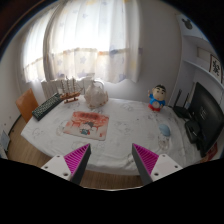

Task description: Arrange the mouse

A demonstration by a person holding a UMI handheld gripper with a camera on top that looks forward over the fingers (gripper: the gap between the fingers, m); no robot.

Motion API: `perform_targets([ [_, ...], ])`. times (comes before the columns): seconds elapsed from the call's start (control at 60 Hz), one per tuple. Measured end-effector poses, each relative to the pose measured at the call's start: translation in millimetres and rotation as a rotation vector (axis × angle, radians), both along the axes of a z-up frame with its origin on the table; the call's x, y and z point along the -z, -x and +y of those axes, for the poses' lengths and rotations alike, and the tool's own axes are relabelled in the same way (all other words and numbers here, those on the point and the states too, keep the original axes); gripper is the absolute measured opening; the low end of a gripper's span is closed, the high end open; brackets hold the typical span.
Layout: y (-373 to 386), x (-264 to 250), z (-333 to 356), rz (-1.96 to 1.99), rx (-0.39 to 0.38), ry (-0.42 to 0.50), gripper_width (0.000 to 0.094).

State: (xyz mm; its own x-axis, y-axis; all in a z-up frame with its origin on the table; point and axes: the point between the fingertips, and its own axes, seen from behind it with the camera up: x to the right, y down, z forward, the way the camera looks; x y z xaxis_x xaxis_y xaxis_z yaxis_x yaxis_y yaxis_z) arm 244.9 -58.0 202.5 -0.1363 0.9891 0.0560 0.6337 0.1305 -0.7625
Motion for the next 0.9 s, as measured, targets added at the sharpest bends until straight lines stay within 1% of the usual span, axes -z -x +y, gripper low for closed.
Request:
perform_targets([
  [0.167,3.6,7.1,50.1,-0.001,0.079,-0.025,0.0856],
  [0.35,4.3,25.1,136.4,0.006,0.162,-0.062,0.0854],
  [0.583,1.0,43.5,214.1,0.019,0.283,-0.06,0.0854],
  [0.683,6.5,53.2,235.6,0.033,0.302,-0.054,0.0851],
  [0.9,40.6,84.0,274.5,0.092,0.282,-0.041,0.0854],
])
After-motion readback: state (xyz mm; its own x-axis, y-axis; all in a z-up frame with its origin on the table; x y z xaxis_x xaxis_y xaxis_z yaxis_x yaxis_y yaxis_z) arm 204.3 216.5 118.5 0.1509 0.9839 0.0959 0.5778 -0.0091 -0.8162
